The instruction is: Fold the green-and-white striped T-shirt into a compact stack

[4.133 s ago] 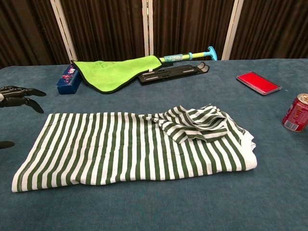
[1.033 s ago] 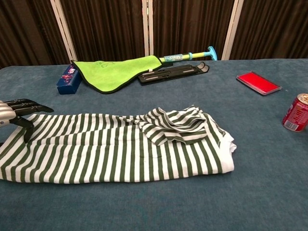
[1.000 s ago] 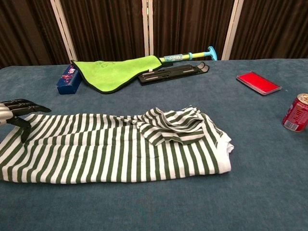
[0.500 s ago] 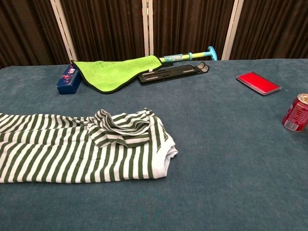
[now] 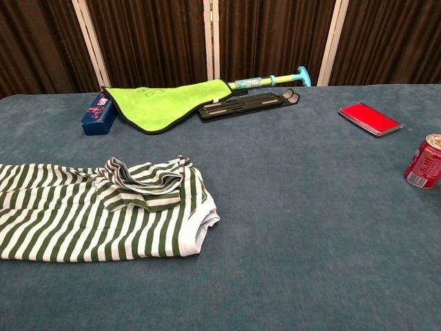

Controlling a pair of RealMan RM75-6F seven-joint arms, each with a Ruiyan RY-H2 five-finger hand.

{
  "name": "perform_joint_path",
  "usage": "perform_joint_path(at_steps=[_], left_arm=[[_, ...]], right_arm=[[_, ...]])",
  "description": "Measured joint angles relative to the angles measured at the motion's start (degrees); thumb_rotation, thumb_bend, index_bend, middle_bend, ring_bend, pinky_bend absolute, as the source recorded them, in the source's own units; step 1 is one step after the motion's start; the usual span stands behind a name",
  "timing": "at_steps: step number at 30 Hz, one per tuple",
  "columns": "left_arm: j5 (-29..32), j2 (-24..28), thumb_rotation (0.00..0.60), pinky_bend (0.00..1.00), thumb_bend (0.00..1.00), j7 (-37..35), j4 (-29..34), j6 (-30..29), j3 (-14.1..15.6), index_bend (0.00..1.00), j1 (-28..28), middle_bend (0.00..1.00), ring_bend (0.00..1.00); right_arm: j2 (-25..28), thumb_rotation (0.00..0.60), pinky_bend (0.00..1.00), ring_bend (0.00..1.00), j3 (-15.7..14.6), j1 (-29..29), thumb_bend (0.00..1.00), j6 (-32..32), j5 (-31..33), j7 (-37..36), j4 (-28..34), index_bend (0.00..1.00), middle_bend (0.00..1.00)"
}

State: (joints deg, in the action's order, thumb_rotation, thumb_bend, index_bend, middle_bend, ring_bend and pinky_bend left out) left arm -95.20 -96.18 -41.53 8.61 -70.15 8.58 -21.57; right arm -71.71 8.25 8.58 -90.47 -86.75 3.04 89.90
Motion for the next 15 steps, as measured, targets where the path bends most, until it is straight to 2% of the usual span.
perform_joint_path(at_steps=[8, 15], left_arm=[[0.37, -0.72, 0.6, 0.0, 0.62, -3.19, 3.66, -12.94, -2.05, 0.85, -2.93, 0.0, 0.0], [-0.74, -2.08, 0.6, 0.0, 0.62, -2.66, 8.93, -17.14, -2.8, 0.85, -7.57, 0.0, 0.0]], right_arm=[[0.25, 0.6, 0.0, 0.0, 0.2, -0.09, 0.0, 0.05, 0.1, -0.51, 0.04, 0.0, 0.0], [0.38, 0.6, 0.0, 0.0, 0.38, -0.18, 0.0, 0.02, 0.23, -0.85, 0.07, 0.0, 0.0]])
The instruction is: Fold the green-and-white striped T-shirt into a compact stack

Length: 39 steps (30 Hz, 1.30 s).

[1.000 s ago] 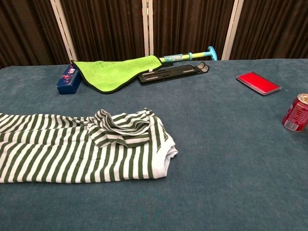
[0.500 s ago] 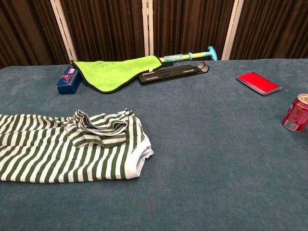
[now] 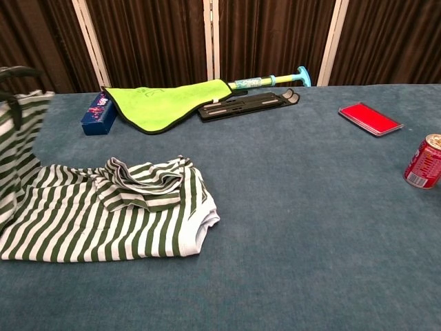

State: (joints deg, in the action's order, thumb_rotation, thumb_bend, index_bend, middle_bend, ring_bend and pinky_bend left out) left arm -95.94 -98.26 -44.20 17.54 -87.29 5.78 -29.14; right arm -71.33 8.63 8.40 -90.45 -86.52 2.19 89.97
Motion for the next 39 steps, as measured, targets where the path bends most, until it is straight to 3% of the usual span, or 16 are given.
perform_joint_path(at_steps=[14, 26, 27, 29, 31, 33, 39], left_arm=[[-2.92, -5.57, 0.6, 0.0, 0.62, 9.8, 12.62, 3.37, -0.84, 0.86, -9.82, 0.0, 0.0], [-4.27, -12.6, 0.6, 0.0, 0.59, 16.22, 13.78, 11.45, 0.39, 0.85, -13.17, 0.0, 0.0], [-4.28, -13.12, 0.6, 0.0, 0.58, 16.31, 13.65, 11.72, 0.42, 0.81, -13.29, 0.0, 0.0], [-4.34, -14.07, 0.6, 0.0, 0.48, 16.17, 13.1, 12.36, 0.53, 0.6, -13.57, 0.0, 0.0], [-4.31, -14.54, 0.6, 0.0, 0.3, 16.4, 12.54, 13.02, 0.58, 0.17, -13.75, 0.0, 0.0], [-4.15, -14.88, 0.6, 0.0, 0.21, 16.54, 12.34, 13.91, 0.62, 0.0, -13.88, 0.0, 0.0], [-3.91, -14.62, 0.6, 0.0, 0.2, 15.23, 13.71, 11.52, -0.04, 0.0, -13.88, 0.0, 0.0]], right_arm=[[-0.04, 0.6, 0.0, 0.0, 0.29, 0.03, 0.0, 0.51, 0.56, -0.4, -0.51, 0.0, 0.0], [0.18, 0.6, 0.0, 0.0, 0.37, -0.02, 0.0, 0.67, 0.66, -0.9, -0.52, 0.0, 0.0], [0.19, 0.6, 0.0, 0.0, 0.39, -0.02, 0.0, 0.72, 0.71, -0.96, -0.54, 0.0, 0.0], [0.21, 0.6, 0.0, 0.0, 0.42, 0.01, 0.0, 0.82, 0.77, -1.1, -0.6, 0.0, 0.0], [0.24, 0.6, 0.0, 0.0, 0.44, 0.0, 0.0, 0.82, 0.76, -1.2, -0.62, 0.0, 0.0], [0.28, 0.6, 0.0, 0.0, 0.45, -0.01, 0.0, 0.8, 0.73, -1.29, -0.61, 0.0, 0.0], [0.44, 0.6, 0.0, 0.0, 0.55, -0.08, 0.0, 0.68, 0.75, -1.67, -0.52, 0.0, 0.0]])
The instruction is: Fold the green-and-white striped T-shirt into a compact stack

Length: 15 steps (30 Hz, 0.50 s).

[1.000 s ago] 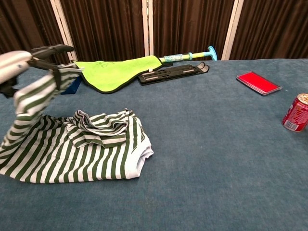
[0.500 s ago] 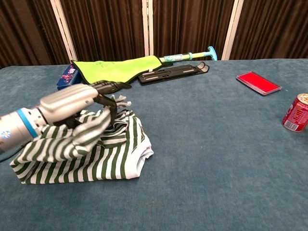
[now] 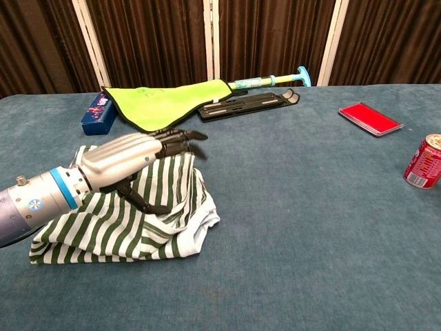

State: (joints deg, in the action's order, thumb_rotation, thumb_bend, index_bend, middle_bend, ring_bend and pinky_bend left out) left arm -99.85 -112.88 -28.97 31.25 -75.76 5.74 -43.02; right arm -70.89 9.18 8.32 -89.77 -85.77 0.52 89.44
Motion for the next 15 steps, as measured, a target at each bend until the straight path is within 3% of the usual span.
perform_joint_path(at_steps=[7, 15], left_arm=[[0.14, 3.74, 0.6, 0.0, 0.19, -0.4, 6.07, -6.79, -2.29, 0.0, -0.2, 0.0, 0.0], [0.75, 13.44, 0.6, 0.0, 0.19, 3.17, 21.4, -9.98, -5.16, 0.0, -0.52, 0.0, 0.0]], right_arm=[[0.11, 0.6, 0.0, 0.0, -0.17, -0.09, 0.0, -0.29, -0.54, 0.01, 0.38, 0.0, 0.0], [0.61, 0.6, 0.0, 0.0, -0.36, -0.55, 0.0, -1.34, -1.45, -0.24, 1.45, 0.0, 0.0]])
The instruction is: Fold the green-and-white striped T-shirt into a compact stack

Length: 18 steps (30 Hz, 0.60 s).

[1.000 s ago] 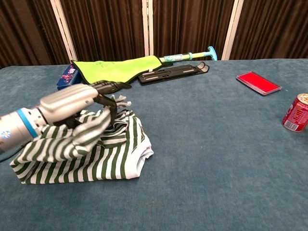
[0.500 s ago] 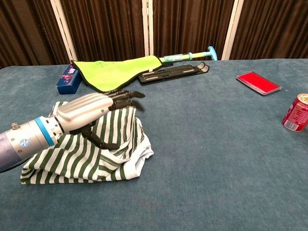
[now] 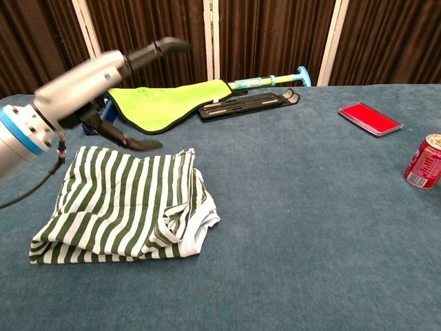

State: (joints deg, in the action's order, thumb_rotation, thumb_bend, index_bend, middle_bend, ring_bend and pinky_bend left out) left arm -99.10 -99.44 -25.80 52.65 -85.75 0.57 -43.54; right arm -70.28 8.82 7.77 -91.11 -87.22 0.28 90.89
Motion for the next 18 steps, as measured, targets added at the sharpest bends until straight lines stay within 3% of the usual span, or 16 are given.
perform_joint_path(at_steps=[5, 9, 13, 18], left_arm=[[1.08, 7.38, 0.6, 0.0, 0.19, 2.34, 10.66, 0.53, -0.17, 0.0, 1.09, 0.0, 0.0], [1.81, 12.52, 0.6, 0.0, 0.19, 3.79, 17.86, 2.61, 1.95, 0.0, 3.23, 0.0, 0.0], [1.81, 12.9, 0.6, 0.0, 0.19, 6.18, 18.76, 6.73, 4.43, 0.0, 4.19, 0.0, 0.0], [2.58, 8.73, 0.6, 0.0, 0.19, 8.65, 15.34, 11.4, 5.93, 0.0, 5.22, 0.0, 0.0]], right_arm=[[0.39, 0.6, 0.0, 0.0, -0.02, -0.19, 0.0, -0.29, -0.24, -0.54, 0.47, 0.0, 0.0], [0.63, 0.6, 0.0, 0.0, -0.04, -0.2, 0.0, -0.26, -0.42, -1.01, 0.8, 0.0, 0.0], [0.82, 0.6, 0.0, 0.0, -0.07, -0.22, 0.0, -0.35, -0.68, -1.34, 1.14, 0.0, 0.0], [1.12, 0.6, 0.0, 0.0, 0.0, -0.31, 0.0, -0.42, -0.65, -1.95, 1.31, 0.0, 0.0]])
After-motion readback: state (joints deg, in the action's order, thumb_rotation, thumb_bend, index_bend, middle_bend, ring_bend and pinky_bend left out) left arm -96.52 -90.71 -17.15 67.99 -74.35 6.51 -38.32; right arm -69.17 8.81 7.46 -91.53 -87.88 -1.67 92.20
